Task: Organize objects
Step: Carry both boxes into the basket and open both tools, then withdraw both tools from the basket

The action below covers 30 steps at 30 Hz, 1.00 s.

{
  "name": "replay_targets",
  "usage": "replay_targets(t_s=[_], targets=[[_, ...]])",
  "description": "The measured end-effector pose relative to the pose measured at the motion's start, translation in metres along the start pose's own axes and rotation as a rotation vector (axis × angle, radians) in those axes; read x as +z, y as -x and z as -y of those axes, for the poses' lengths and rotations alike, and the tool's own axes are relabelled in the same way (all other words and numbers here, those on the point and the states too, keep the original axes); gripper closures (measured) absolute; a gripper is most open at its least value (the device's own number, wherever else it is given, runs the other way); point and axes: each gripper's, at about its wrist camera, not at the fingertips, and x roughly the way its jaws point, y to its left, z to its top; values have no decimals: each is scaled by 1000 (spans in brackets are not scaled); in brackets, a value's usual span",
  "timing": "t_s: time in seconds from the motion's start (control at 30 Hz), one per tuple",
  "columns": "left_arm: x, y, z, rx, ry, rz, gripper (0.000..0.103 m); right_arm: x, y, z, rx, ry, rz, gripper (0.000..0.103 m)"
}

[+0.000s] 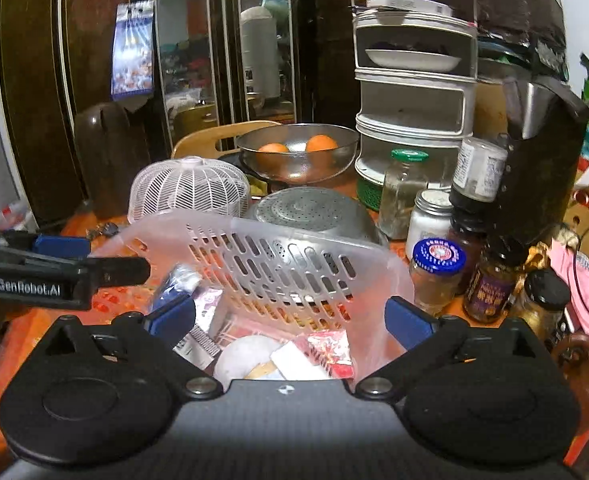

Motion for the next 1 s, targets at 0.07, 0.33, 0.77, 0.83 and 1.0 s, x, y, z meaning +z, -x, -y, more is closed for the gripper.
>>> replay_targets(t_s=[0.07,0.33,0.77,0.83,1.0], targets=[[-7,9,2,-14,-15,3,6,-5,7,2,-5,-6,3,0],[-54,80,-5,-64,20,55,6,-58,73,7,-59,-108,35,0],[-132,202,22,-75,29,128,6,-139,182,-42,-10,-162,124,0],[-138,219,25,-79,34,150,6,-144,199,-48,0,-165,147,0],[-144,253,36,-70,24,198,5,-142,230,-63,-45,-115,212,0]])
